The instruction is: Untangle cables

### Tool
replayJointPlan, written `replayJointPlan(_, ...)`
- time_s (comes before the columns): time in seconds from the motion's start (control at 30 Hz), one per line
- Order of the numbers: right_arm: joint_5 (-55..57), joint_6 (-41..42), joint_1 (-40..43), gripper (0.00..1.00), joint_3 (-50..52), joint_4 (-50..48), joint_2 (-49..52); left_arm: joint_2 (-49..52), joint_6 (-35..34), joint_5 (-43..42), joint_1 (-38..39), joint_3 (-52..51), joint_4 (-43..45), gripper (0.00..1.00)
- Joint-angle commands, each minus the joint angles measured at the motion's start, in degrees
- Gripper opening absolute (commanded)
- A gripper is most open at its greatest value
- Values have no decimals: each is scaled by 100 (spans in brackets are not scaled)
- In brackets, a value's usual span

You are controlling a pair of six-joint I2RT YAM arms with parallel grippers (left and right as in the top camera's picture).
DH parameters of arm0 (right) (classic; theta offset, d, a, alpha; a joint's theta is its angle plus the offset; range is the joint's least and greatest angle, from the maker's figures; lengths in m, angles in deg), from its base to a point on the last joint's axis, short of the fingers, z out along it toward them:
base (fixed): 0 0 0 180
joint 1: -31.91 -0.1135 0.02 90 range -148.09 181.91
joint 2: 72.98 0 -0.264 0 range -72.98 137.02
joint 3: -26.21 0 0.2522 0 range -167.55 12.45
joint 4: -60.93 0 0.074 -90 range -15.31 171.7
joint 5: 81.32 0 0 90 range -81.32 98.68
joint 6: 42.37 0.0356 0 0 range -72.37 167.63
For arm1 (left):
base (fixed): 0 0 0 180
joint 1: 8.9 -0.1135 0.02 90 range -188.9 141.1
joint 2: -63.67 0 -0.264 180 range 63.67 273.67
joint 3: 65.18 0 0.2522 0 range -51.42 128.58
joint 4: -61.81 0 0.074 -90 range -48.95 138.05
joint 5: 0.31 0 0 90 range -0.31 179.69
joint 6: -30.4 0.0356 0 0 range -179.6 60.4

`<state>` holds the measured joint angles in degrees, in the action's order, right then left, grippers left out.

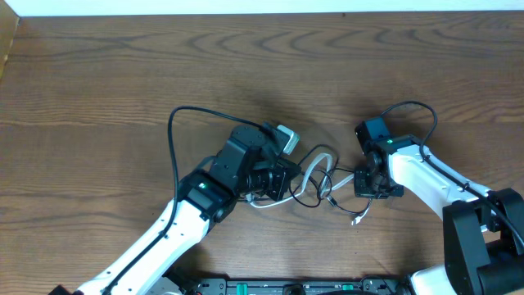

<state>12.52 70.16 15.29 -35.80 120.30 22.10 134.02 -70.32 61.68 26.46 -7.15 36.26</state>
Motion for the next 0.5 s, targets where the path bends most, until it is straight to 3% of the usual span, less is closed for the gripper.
replayJointPlan(0.0,39,11,4,1,225,9,262,-229,-50,-195,-109,26,-20,8)
replayJointPlan(0.23,31,9,9,1,175,31,-13,-422,-48,284,-669,26,-597,7)
replayJointPlan(0.47,302,13,26,1,24,33,-1156,-549,-48,625,-1552,26,-1298,8)
